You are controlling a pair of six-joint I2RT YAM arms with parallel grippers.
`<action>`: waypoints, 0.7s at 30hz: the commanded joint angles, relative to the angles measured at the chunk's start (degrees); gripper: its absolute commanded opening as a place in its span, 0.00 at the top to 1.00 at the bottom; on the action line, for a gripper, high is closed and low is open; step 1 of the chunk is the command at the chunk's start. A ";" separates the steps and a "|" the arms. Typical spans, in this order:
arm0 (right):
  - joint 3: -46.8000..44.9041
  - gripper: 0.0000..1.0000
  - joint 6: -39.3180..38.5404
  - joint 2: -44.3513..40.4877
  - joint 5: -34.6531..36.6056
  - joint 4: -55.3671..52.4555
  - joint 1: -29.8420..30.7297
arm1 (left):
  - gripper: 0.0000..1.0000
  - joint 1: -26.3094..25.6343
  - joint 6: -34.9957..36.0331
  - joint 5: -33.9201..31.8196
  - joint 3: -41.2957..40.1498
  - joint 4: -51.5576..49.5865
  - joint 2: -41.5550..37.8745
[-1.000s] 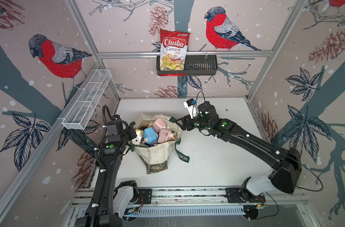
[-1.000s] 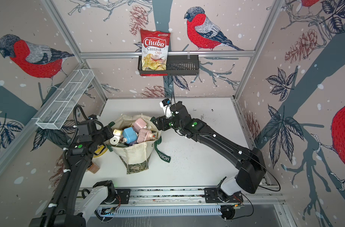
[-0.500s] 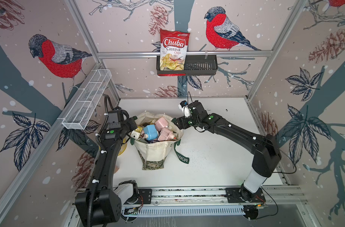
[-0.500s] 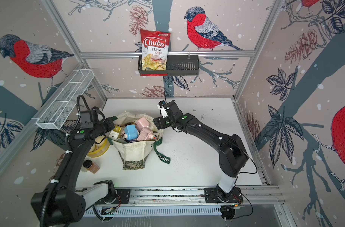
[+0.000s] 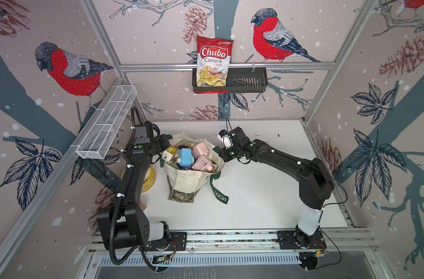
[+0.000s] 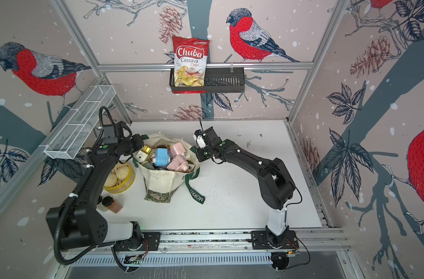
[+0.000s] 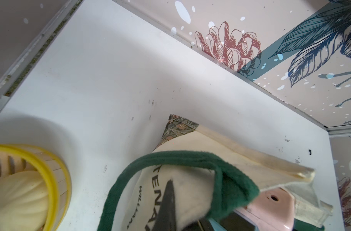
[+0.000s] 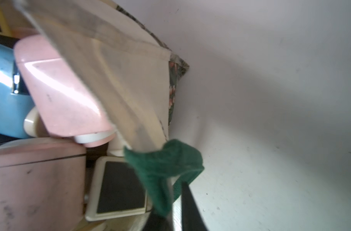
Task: Take out the pencil sharpeners from the tote bags
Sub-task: Adjust the canvas bag at the center of the board.
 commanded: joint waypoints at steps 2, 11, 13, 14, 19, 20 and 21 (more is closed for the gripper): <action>-4.12 1.00 -0.23 -2.16 -0.15 3.11 2.16 | 1.00 0.06 -1.63 6.41 4.36 13.02 3.19; -16.39 1.00 4.26 -8.91 -2.09 13.37 9.15 | 1.00 0.00 -4.81 20.07 12.23 20.18 12.40; -16.56 1.00 4.24 -8.98 -2.59 13.42 9.67 | 1.00 0.07 -4.66 23.26 12.53 21.07 13.44; -16.49 1.00 4.11 -9.04 -1.88 13.06 9.63 | 1.00 0.01 -4.78 24.43 11.93 21.95 13.54; -15.25 0.56 2.92 -12.20 0.87 9.36 7.43 | 1.00 0.07 -8.29 29.00 3.19 31.76 10.88; -15.19 0.49 2.54 -13.49 1.33 8.46 6.92 | 1.00 0.07 -8.83 29.62 1.22 33.92 10.47; -15.21 0.44 2.09 -14.90 1.94 7.60 6.49 | 1.00 0.18 -9.34 29.92 0.17 35.02 10.26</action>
